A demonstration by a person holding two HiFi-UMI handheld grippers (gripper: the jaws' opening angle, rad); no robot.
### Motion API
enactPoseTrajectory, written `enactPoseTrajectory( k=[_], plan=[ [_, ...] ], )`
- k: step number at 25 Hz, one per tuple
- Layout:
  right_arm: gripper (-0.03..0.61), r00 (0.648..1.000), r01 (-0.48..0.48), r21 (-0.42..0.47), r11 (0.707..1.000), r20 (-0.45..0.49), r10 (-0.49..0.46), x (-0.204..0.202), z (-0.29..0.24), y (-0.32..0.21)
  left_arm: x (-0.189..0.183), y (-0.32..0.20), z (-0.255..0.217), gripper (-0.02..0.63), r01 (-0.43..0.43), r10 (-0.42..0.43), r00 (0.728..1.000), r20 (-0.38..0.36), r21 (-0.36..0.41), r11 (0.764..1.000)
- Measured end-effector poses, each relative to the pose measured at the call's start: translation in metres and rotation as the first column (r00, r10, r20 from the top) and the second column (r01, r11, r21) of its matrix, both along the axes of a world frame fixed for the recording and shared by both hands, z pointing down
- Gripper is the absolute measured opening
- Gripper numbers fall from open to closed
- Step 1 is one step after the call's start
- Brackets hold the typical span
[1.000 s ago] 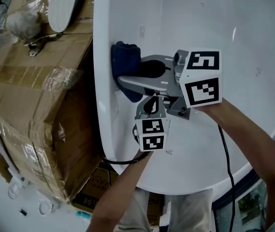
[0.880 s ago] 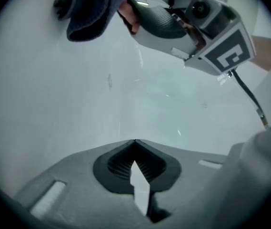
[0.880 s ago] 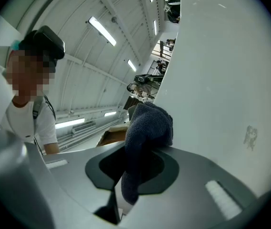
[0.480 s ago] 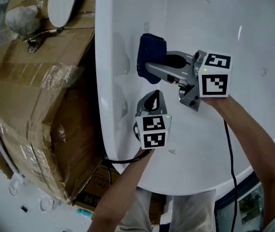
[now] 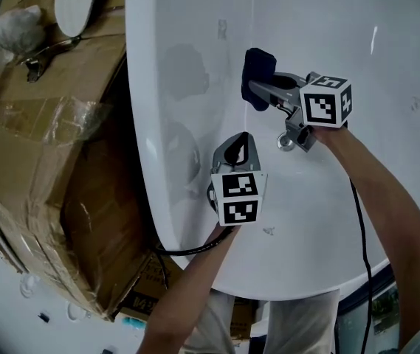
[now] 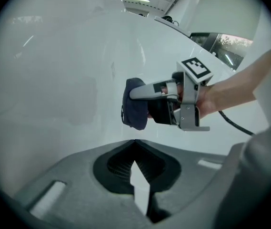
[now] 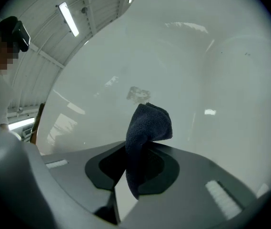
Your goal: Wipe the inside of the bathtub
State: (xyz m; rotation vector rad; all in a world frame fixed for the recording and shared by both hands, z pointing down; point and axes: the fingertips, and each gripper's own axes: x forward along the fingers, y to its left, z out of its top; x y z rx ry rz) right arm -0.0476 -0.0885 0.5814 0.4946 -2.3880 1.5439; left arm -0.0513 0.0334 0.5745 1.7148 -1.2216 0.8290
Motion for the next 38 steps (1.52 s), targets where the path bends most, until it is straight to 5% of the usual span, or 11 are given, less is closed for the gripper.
enactPoseTrajectory(
  k=[6, 15, 31, 38],
  plan=[
    [0.049, 0.991, -0.085, -0.057, 0.995, -0.104, 0.079, 0.014, 0.051, 0.002, 0.005, 0.000, 0.009, -0.002, -0.010, 0.010, 1.000, -0.021, 0.003, 1.000],
    [0.049, 0.976, -0.090, -0.160, 0.983, -0.212, 0.055, 0.009, 0.107, 0.036, 0.006, 0.005, 0.019, -0.002, 0.024, -0.025, 0.999, -0.041, -0.026, 0.999],
    [0.049, 0.979, 0.050, -0.274, 0.960, -0.175, -0.102, -0.029, 0.134, 0.080, 0.003, 0.010, 0.029, -0.002, 0.091, -0.094, 0.994, -0.056, -0.054, 0.994],
    [0.049, 0.987, 0.035, -0.264, 0.964, -0.140, -0.074, -0.039, 0.119, 0.091, 0.000, 0.012, 0.024, -0.002, 0.075, -0.077, 0.996, -0.043, -0.049, 0.996]
  ],
)
